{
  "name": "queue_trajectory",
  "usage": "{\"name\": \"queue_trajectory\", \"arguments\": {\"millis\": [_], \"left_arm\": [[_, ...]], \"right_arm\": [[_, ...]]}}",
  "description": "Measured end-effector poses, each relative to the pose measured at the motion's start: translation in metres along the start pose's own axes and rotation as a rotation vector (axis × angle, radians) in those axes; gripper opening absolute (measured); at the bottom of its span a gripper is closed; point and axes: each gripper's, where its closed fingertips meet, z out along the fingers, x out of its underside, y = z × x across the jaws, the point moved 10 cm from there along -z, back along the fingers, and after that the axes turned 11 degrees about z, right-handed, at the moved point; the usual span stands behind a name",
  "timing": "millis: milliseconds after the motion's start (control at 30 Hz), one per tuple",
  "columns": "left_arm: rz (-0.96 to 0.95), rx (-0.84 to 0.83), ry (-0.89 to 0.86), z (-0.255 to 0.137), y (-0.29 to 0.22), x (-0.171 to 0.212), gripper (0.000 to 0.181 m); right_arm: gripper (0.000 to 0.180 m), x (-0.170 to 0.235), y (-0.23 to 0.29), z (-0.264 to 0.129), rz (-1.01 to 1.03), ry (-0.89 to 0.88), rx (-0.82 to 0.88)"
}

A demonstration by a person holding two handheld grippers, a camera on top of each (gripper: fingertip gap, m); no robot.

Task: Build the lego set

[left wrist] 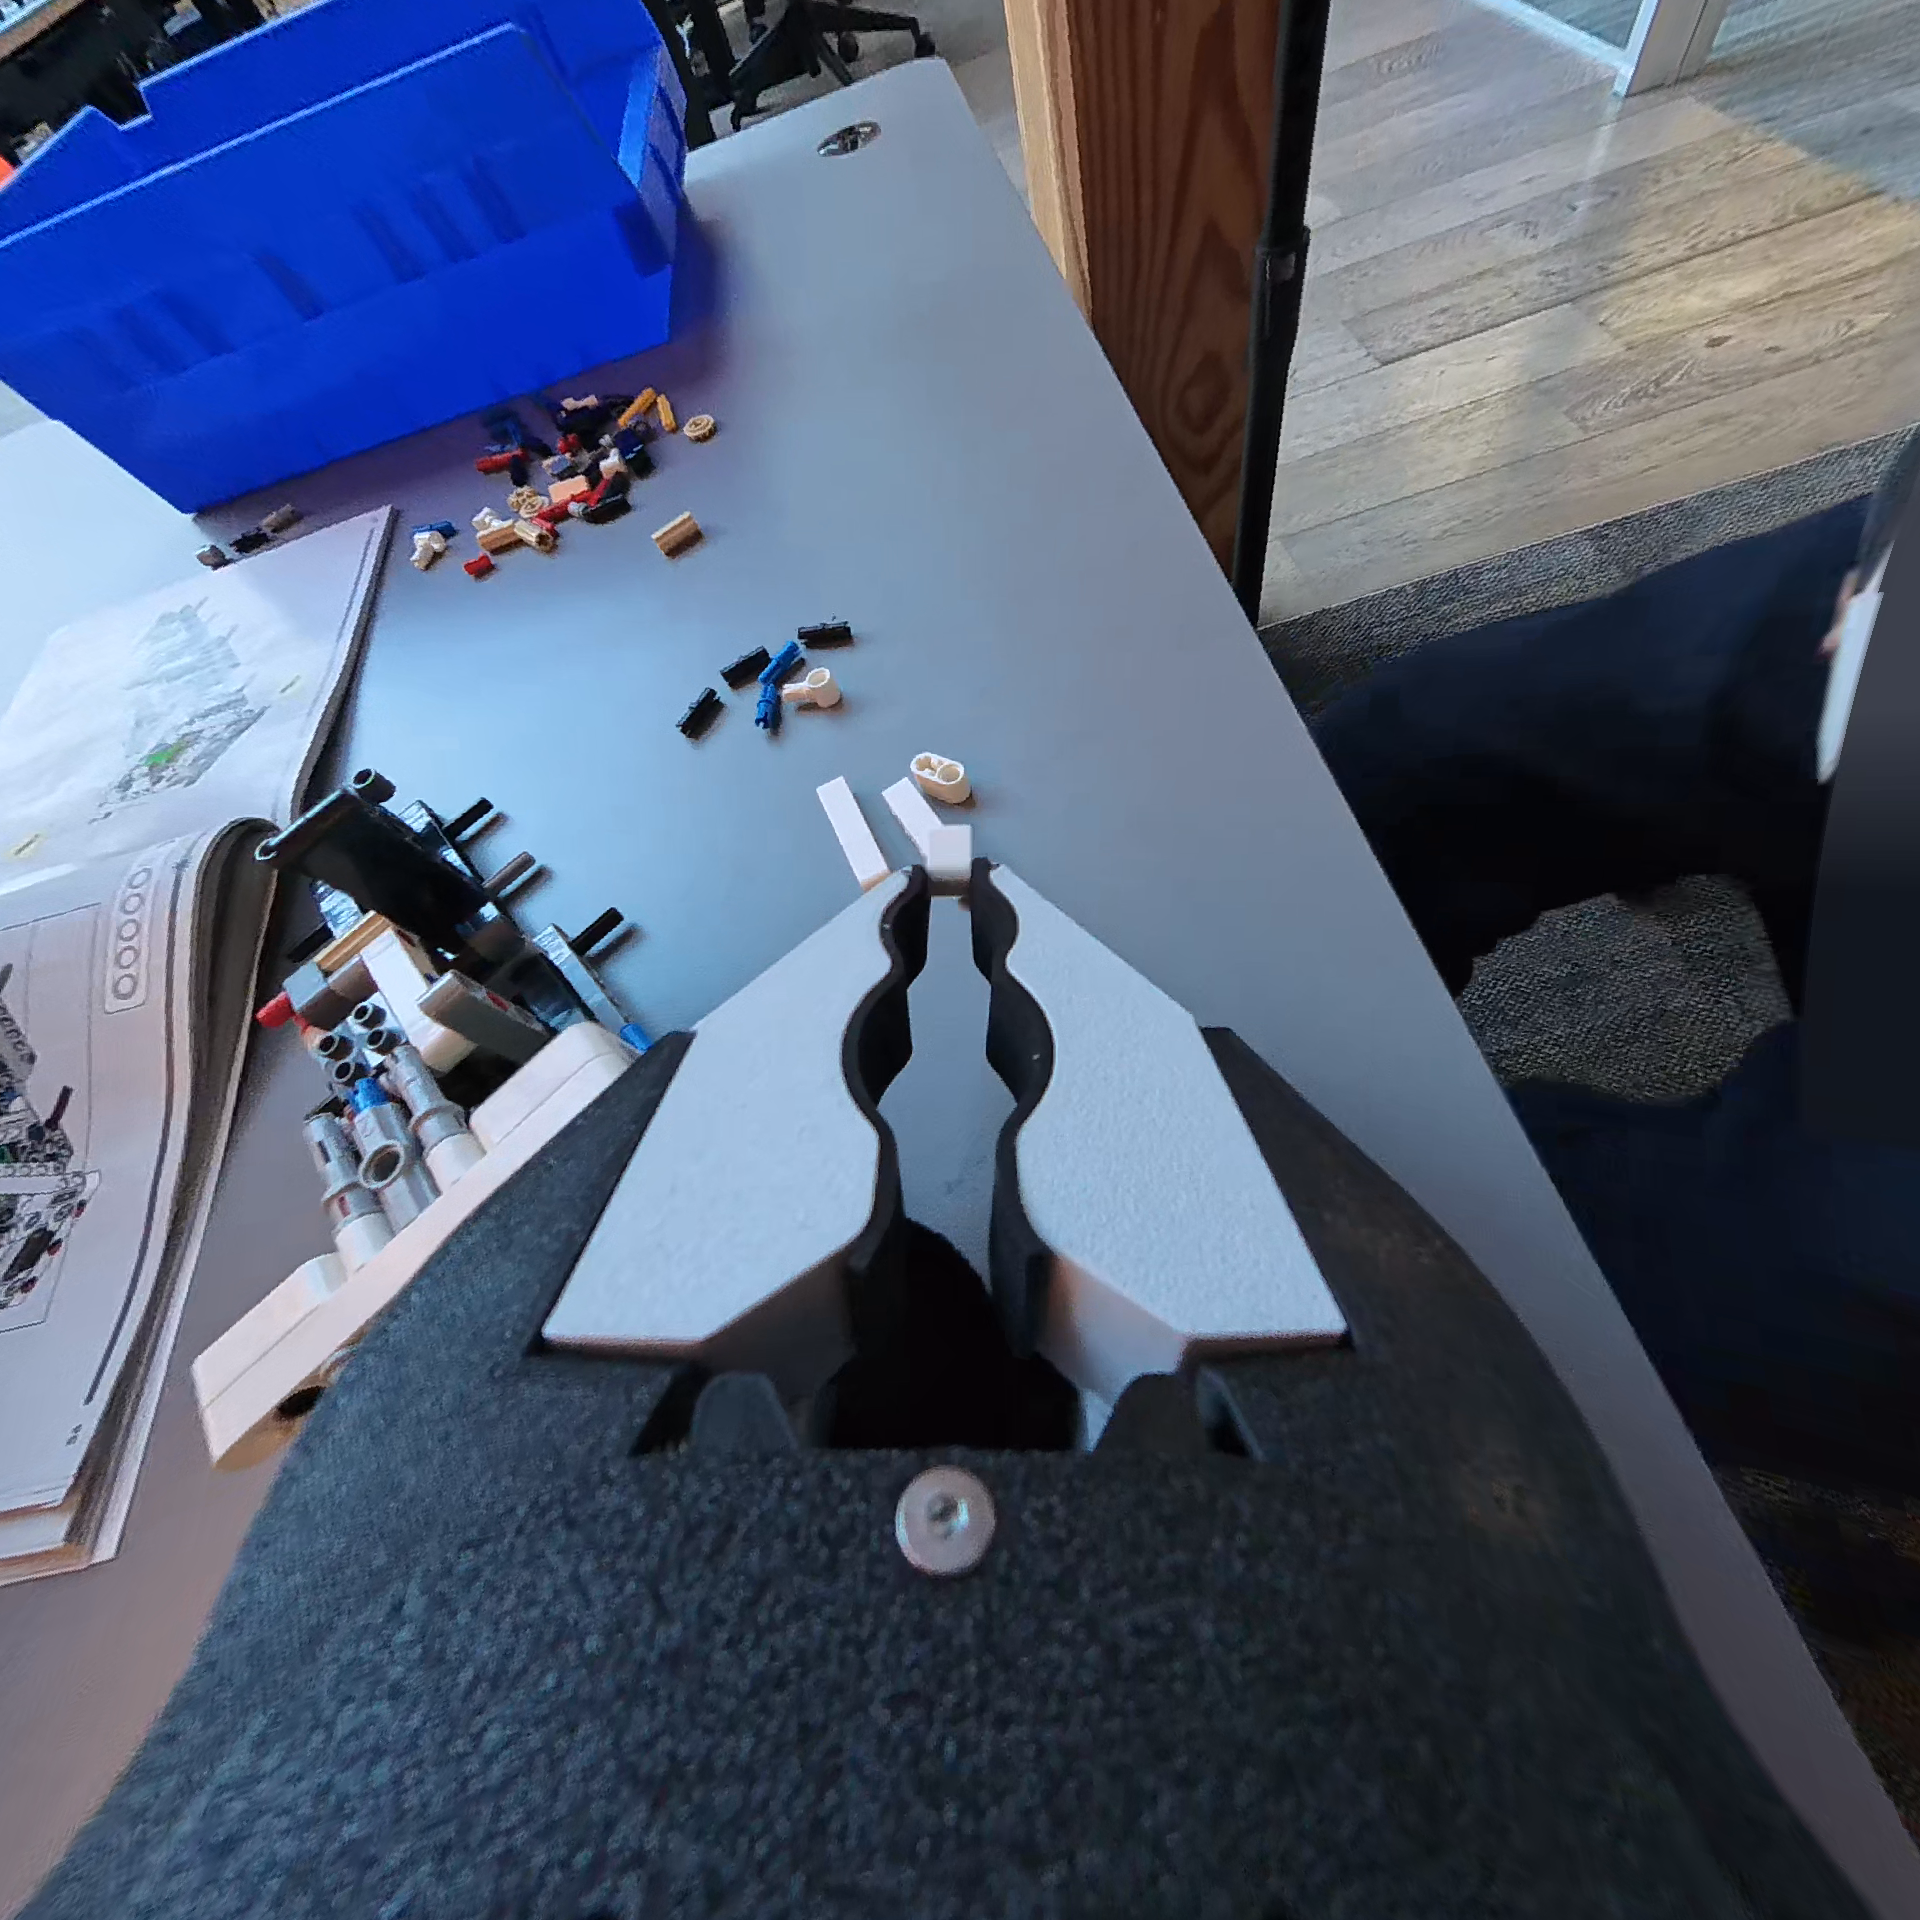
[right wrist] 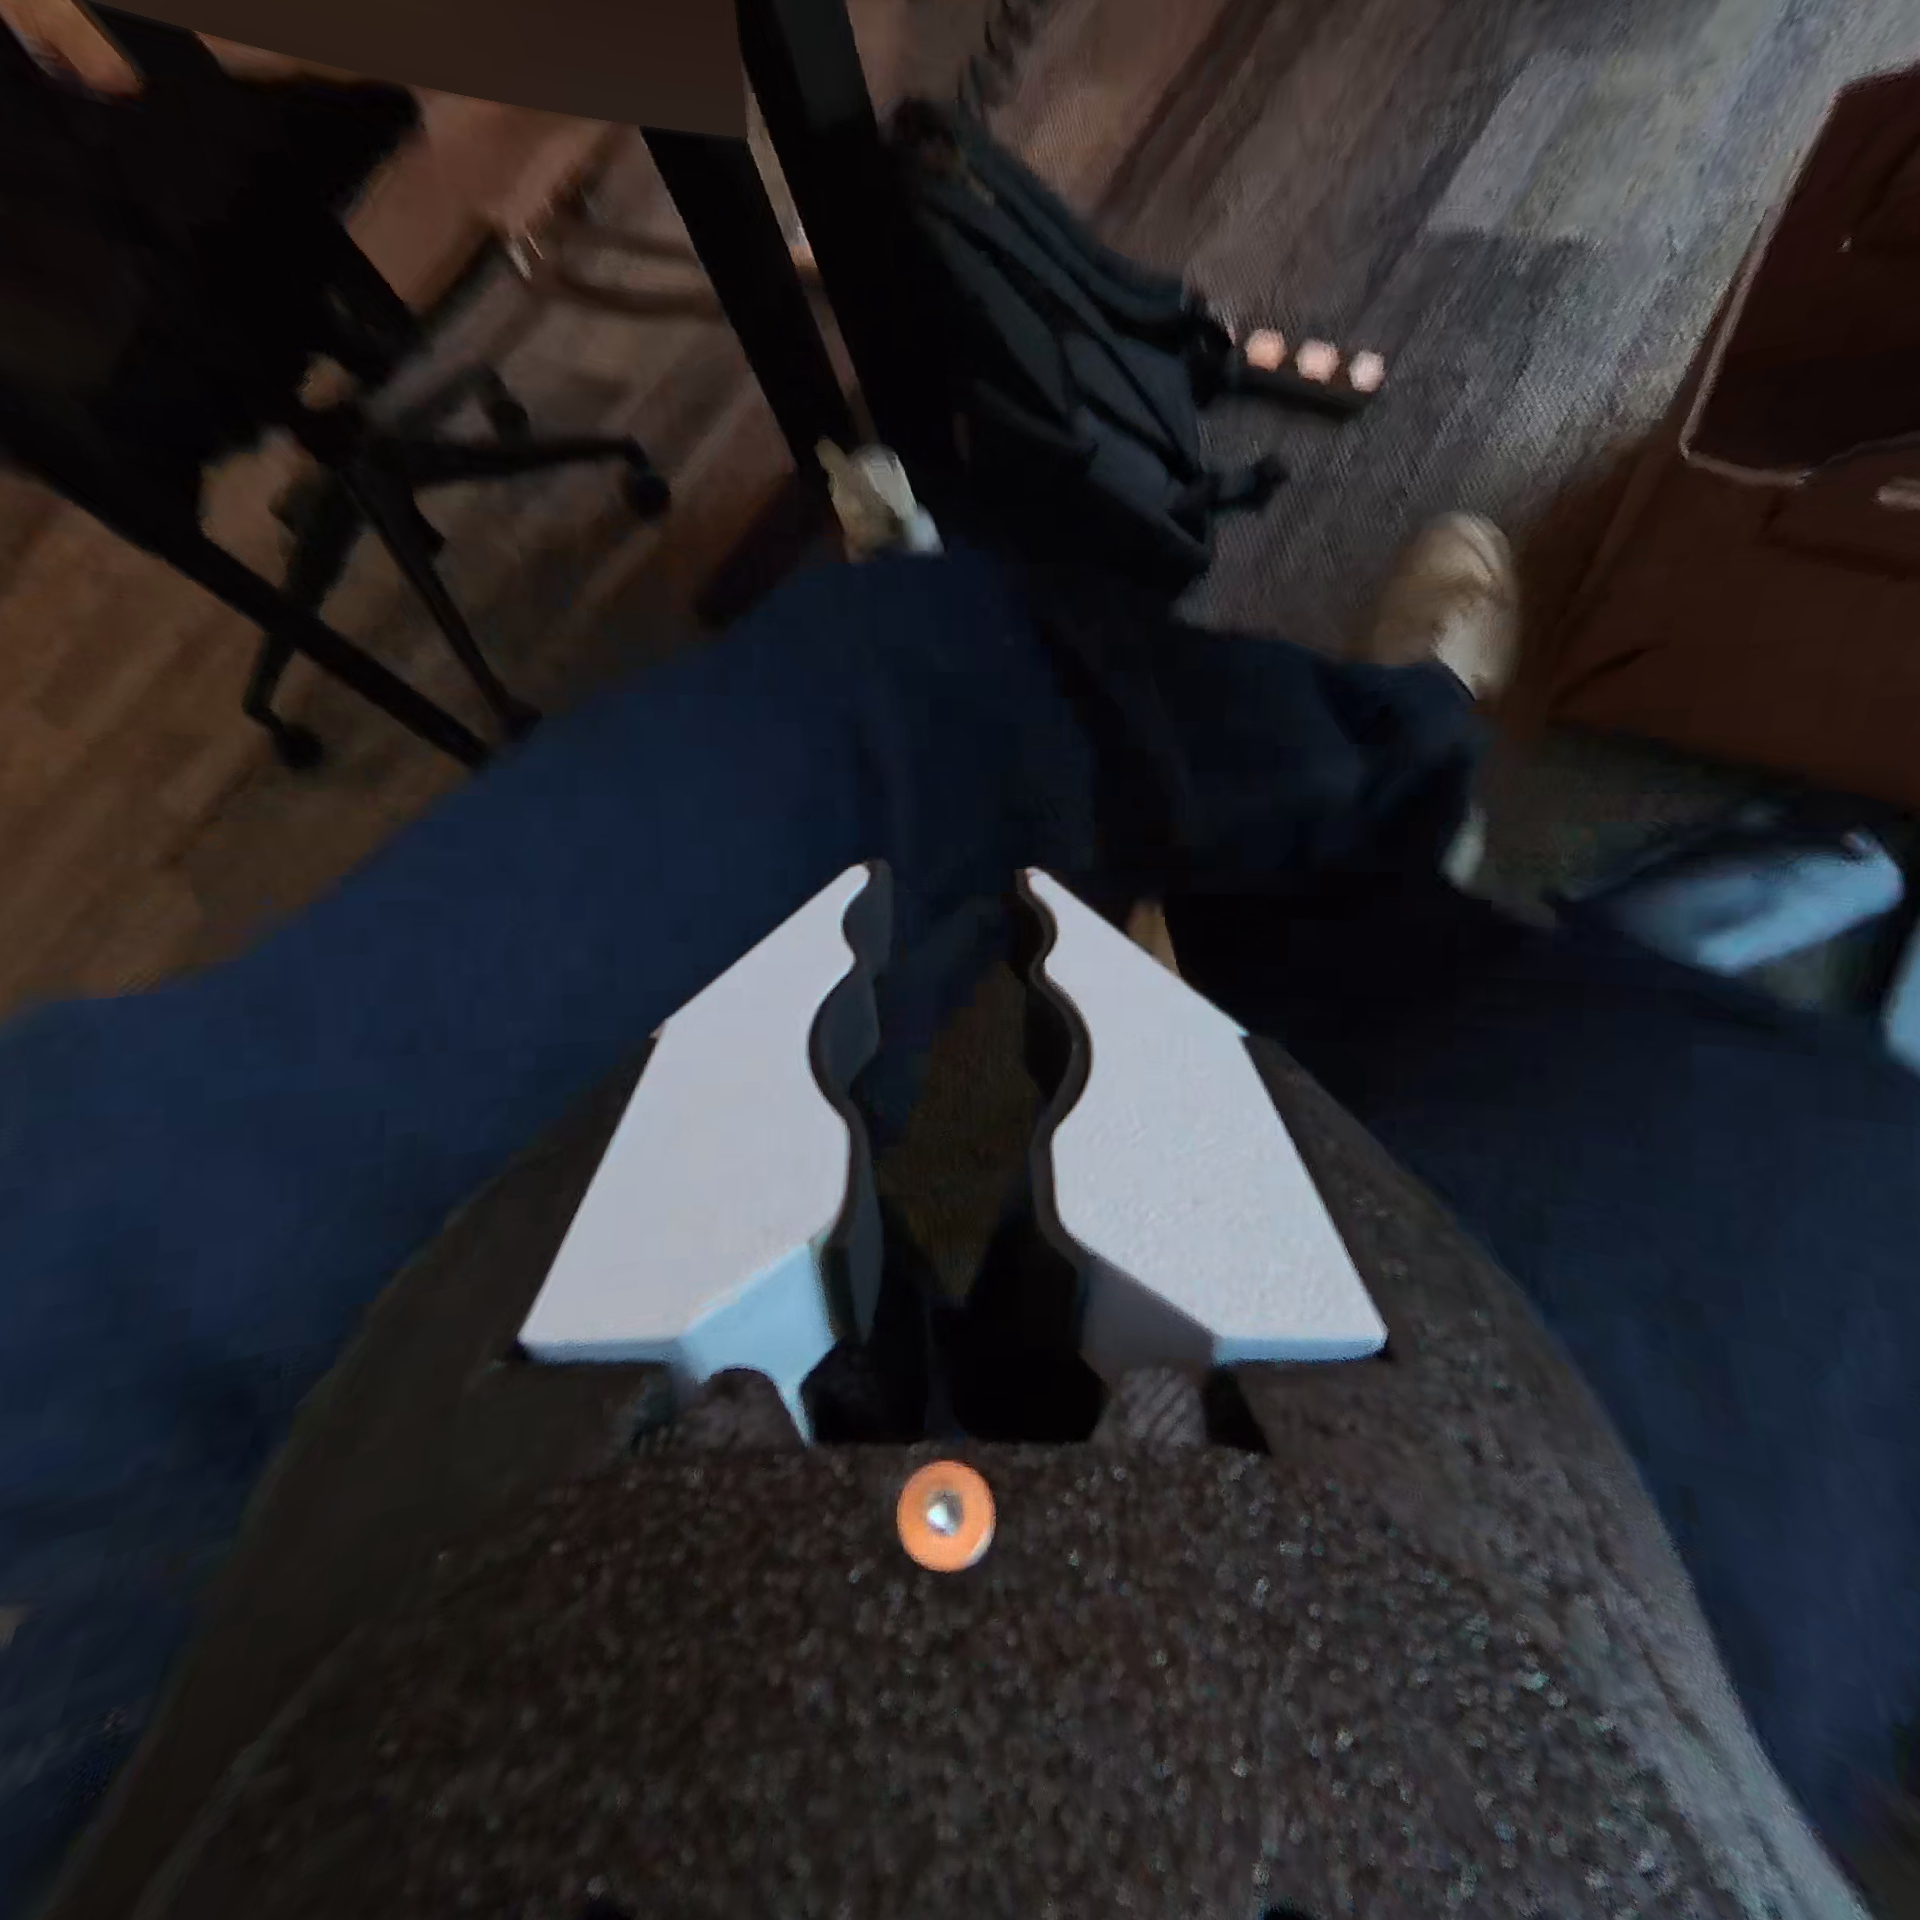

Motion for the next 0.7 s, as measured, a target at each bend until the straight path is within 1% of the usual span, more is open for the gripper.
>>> {"name": "queue_trajectory", "arguments": {"millis": [67,100,133,200,300,367,433,467,567,633,700], "left_arm": [[0.013,0.008,-0.006,-0.001,-0.003,-0.001,0.005],[0.027,0.014,-0.003,-0.001,-0.005,-0.001,0.005],[0.042,0.019,0.005,0.0,-0.007,-0.001,0.005],[0.071,0.026,0.018,0.001,-0.01,-0.001,0.005],[0.091,0.047,0.028,0.002,-0.013,-0.001,0.005],[0.099,0.047,0.029,0.002,-0.014,-0.001,0.005],[0.107,0.039,0.043,0.001,-0.015,0.0,0.005],[0.112,0.036,0.049,0.001,-0.015,0.001,0.005],[0.132,0.041,0.077,0.004,-0.018,0.001,0.005],[0.154,0.053,0.09,0.006,-0.022,0.0,0.005],[0.172,0.068,0.083,0.007,-0.027,-0.002,0.005]], "right_arm": [[0.024,-0.004,-0.005,0.026,-0.017,-0.12,-0.065],[0.027,-0.006,-0.009,0.045,-0.075,-0.144,-0.08],[0.033,-0.008,-0.012,0.066,-0.133,-0.128,-0.095],[0.034,-0.012,-0.014,0.108,-0.217,-0.089,-0.138],[0.037,-0.017,-0.014,0.166,-0.245,-0.084,-0.239],[0.036,-0.014,-0.014,0.201,-0.294,-0.036,-0.257],[0.023,-0.009,-0.013,0.231,-0.349,0.001,-0.258],[0.019,-0.009,-0.012,0.244,-0.379,0.008,-0.251],[0.023,-0.01,-0.009,0.27,-0.396,-0.012,-0.3],[0.024,-0.007,-0.012,0.273,-0.37,0.052,-0.335],[0.025,-0.007,-0.016,0.271,-0.353,0.052,-0.335]]}}
